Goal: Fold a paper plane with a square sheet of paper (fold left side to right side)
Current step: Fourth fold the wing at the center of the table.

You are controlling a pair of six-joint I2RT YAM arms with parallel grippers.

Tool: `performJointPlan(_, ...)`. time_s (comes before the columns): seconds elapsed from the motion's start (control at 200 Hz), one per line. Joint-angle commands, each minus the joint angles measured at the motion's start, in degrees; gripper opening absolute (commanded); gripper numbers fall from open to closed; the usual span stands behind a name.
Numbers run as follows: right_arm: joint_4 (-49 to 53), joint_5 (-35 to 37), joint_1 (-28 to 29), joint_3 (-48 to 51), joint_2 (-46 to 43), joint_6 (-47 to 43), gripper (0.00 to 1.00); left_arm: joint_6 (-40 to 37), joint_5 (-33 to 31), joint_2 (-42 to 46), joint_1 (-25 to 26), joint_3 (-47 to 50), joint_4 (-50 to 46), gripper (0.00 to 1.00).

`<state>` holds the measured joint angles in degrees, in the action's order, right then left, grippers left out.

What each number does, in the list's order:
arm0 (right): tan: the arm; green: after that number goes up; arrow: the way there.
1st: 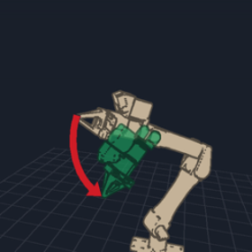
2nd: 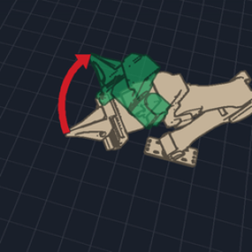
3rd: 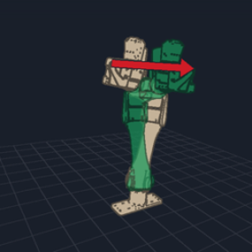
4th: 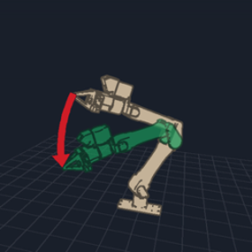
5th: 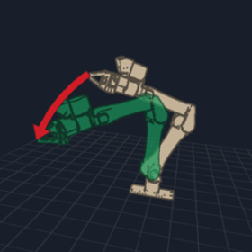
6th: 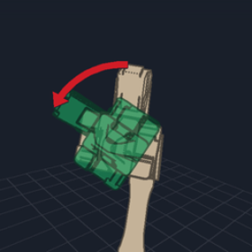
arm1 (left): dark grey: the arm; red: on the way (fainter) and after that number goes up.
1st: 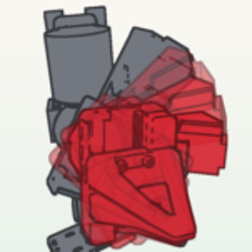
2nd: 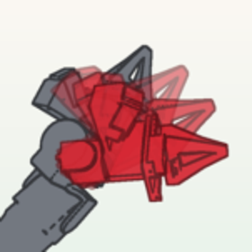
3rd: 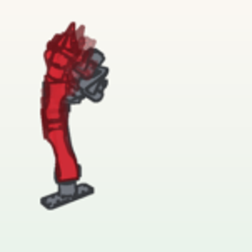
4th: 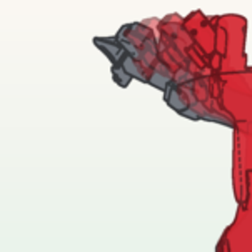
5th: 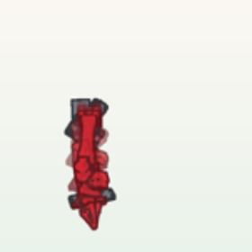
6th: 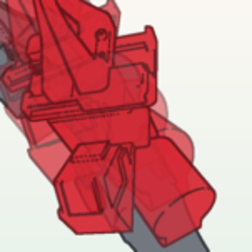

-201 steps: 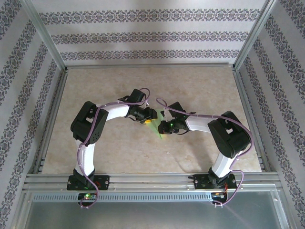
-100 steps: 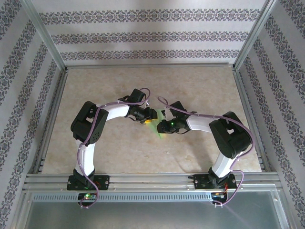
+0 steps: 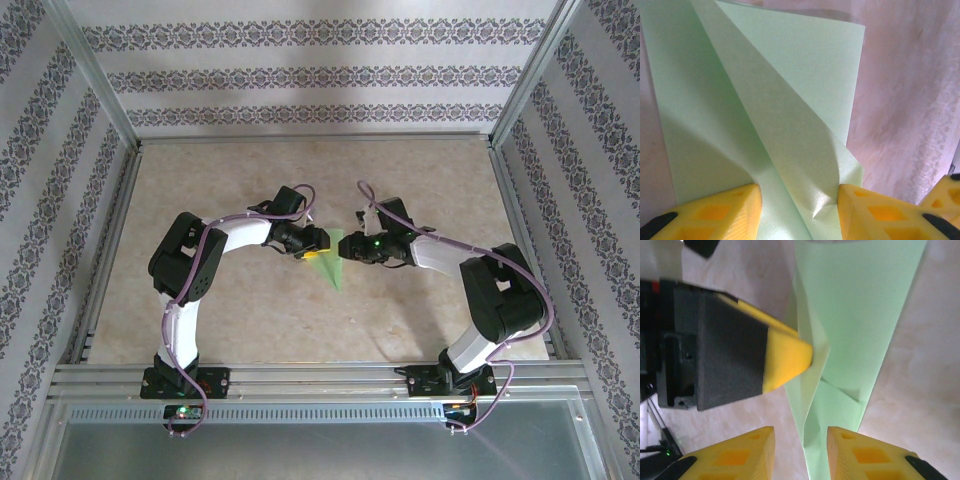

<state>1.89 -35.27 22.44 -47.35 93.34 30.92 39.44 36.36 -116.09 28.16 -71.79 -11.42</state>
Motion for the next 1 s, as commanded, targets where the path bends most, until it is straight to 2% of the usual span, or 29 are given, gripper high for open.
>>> performJointPlan(0.0, -2.8, -3.5, -0.1, -0.4, 2.2, 2.1, 0.34, -1.0, -1.9, -1.9, 0.7, 0.3, -3.7, 0.46)
performJointPlan(0.415, -6.3, -3.1, 2.4, -2.8, 8.4, 4.8, 0.31, -1.3, -1.9, -2.0, 0.6, 0.0, -3.9, 0.46)
performJointPlan(0.66, -6.0, -2.4, 2.7, -3.0, 9.2, 4.6, 0.15, -1.4, -1.9, -2.0, 0.7, -0.2, -4.0, 0.46)
performJointPlan(0.77, -5.5, -1.6, 2.6, -2.7, 8.7, 4.2, 0.13, -1.5, -1.8, -2.0, 0.7, -0.3, -4.1, 0.46)
performJointPlan(0.994, -2.8, 0.9, 2.5, -3.0, 8.9, 2.3, 0.03, -1.5, -2.0, -2.1, 0.7, -0.3, -4.2, 0.46)
